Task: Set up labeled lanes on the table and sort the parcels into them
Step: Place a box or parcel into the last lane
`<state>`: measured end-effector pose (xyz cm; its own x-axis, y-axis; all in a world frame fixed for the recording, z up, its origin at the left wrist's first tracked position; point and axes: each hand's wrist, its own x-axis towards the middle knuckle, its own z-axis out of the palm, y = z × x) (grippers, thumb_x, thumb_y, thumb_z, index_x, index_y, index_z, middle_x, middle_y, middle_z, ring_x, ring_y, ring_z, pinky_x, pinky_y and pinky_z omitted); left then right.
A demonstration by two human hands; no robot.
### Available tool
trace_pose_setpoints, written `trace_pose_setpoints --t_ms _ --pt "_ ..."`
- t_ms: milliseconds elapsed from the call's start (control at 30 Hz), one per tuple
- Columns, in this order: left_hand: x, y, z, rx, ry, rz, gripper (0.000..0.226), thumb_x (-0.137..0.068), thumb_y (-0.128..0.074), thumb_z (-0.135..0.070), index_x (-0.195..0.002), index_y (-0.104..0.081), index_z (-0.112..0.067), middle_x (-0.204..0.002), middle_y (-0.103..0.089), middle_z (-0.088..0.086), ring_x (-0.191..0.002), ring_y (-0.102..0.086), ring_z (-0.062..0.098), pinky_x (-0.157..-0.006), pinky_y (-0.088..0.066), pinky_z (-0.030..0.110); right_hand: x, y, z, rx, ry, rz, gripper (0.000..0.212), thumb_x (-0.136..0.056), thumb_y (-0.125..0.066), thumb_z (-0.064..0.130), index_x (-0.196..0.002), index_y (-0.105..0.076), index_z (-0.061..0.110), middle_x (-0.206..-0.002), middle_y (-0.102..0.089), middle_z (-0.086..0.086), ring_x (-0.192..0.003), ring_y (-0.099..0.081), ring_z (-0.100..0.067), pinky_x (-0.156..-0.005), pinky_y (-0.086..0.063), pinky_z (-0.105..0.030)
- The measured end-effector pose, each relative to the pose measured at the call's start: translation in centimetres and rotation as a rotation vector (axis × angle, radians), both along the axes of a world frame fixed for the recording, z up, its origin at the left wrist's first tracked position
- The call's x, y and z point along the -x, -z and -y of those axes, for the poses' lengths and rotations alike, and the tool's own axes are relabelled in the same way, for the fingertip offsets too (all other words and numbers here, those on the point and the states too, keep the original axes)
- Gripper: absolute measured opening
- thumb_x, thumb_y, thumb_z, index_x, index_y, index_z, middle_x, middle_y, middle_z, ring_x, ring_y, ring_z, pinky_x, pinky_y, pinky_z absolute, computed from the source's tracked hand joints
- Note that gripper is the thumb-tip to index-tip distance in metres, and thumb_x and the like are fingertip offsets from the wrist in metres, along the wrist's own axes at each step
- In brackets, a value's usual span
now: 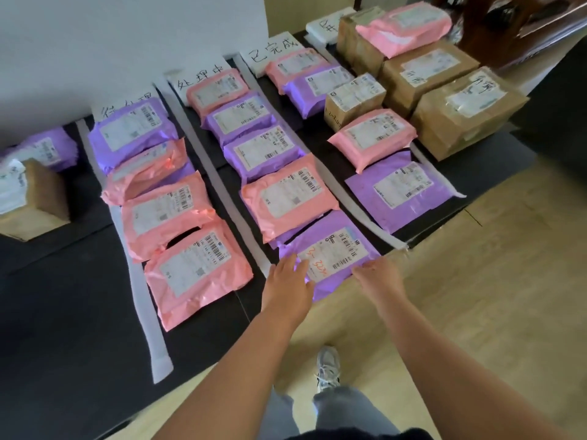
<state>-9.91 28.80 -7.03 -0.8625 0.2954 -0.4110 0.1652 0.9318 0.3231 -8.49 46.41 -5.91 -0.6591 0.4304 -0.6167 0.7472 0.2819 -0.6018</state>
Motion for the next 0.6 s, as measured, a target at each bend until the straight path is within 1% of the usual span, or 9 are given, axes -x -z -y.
trace_pose_setpoints --t_ms 33,67,100,133,167,233,300,433,600 --pt "0.1 0.1 -0.1 0.027 0.012 -0.004 0.053 -0.103 -0.041 -0.038 -0.152 -0.031 -0.021 -0.163 -0.018 0.004 -0.149 -0.019 0.023 -0.121 -0.018 0.038 0.0 -0.2 -0.2 -0.118 -0.1 0.002 0.007 -0.093 -0.061 0.013 -0.092 -0.055 0.01 -0.091 -0.059 -0.005 -0.076 -0.057 -0.019 -0.059 -0.042 -0.027" --pt "0.1 0.2 -0.2 0.054 0.024 -0.015 0.055 -0.103 -0.04 -0.041 -0.153 -0.028 -0.021 -0.164 -0.014 0.004 -0.151 -0.012 0.022 -0.122 -0.013 0.04 0.0 -0.3 -0.4 -0.289 -0.224 -0.001 0.015 -0.094 -0.062 0.019 -0.103 -0.054 0.011 -0.101 -0.057 -0.003 -0.088 -0.056 -0.019 -0.069 -0.045 -0.028" --pt "0.2 0.2 -0.2 0.079 0.03 -0.032 0.057 -0.103 -0.039 -0.043 -0.154 -0.026 -0.021 -0.164 -0.011 0.004 -0.152 -0.007 0.021 -0.123 -0.009 0.042 0.0 -0.4 -0.6 -0.46 -0.366 -0.027 0.025 -0.094 -0.063 0.023 -0.114 -0.052 0.014 -0.112 -0.054 -0.002 -0.103 -0.053 -0.02 -0.084 -0.046 -0.03" --pt "0.3 0.2 -0.3 0.104 0.032 -0.046 0.058 -0.103 -0.039 -0.043 -0.155 -0.024 -0.021 -0.165 -0.008 0.005 -0.152 -0.004 0.021 -0.124 -0.007 0.043 0.1 -0.5 -0.7 -0.576 -0.499 -0.079 0.035 -0.095 -0.063 0.026 -0.126 -0.05 0.018 -0.124 -0.05 -0.001 -0.117 -0.048 -0.021 -0.098 -0.042 -0.033" --pt "0.5 0.2 -0.3 0.126 0.032 -0.05 0.059 -0.103 -0.039 -0.043 -0.155 -0.023 -0.022 -0.165 -0.006 0.005 -0.153 -0.001 0.022 -0.123 -0.005 0.044 0.2 -0.4 -0.7 -0.617 -0.598 -0.138 0.044 -0.095 -0.061 0.027 -0.136 -0.045 0.024 -0.135 -0.046 0.0 -0.128 -0.041 -0.021 -0.107 -0.037 -0.035" --pt "0.8 0.3 -0.2 0.163 0.037 -0.035 0.059 -0.104 -0.037 -0.044 -0.156 -0.019 -0.022 -0.165 -0.003 0.006 -0.153 0.003 0.022 -0.123 -0.004 0.046 0.9 -0.2 -0.7 -0.56 -0.73 -0.161 0.055 -0.098 -0.056 0.025 -0.149 -0.036 0.032 -0.151 -0.036 0.0 -0.141 -0.032 -0.019 -0.117 -0.028 -0.038" --pt "0.9 0.5 0.0 0.188 0.046 -0.019 0.061 -0.104 -0.035 -0.045 -0.157 -0.015 -0.022 -0.166 0.0 0.006 -0.153 0.006 0.022 -0.122 -0.001 0.048 1.4 0.4 -0.7 -0.502 -0.799 -0.107 0.055 -0.101 -0.051 0.023 -0.151 -0.033 0.036 -0.157 -0.029 0.0 -0.145 -0.028 -0.019 -0.121 -0.022 -0.042" --pt "0.7 0.9 -0.1 0.195 0.022 -0.002 0.06 -0.105 -0.032 -0.044 -0.157 -0.009 -0.023 -0.166 0.004 0.004 -0.153 0.009 0.021 -0.121 0.004 0.049 2.4 1.4 -0.9 -0.486 -0.867 -0.035 0.055 -0.103 -0.046 0.022 -0.152 -0.029 0.04 -0.164 -0.015 0.001 -0.15 -0.019 -0.018 -0.124 -0.012 -0.046" --pt "0.4 0.9 -0.1 0.208 0.012 0.017 0.061 -0.105 -0.031 -0.044 -0.158 -0.007 -0.024 -0.166 0.006 0.006 -0.153 0.009 0.022 -0.123 0.002 0.049 2.9 2.3 -1.1 -0.482 -0.921 0.038 0.061 -0.103 -0.042 0.021 -0.155 -0.019 0.042 -0.166 -0.004 0.0 -0.153 -0.008 -0.02 -0.124 -0.006 -0.047"
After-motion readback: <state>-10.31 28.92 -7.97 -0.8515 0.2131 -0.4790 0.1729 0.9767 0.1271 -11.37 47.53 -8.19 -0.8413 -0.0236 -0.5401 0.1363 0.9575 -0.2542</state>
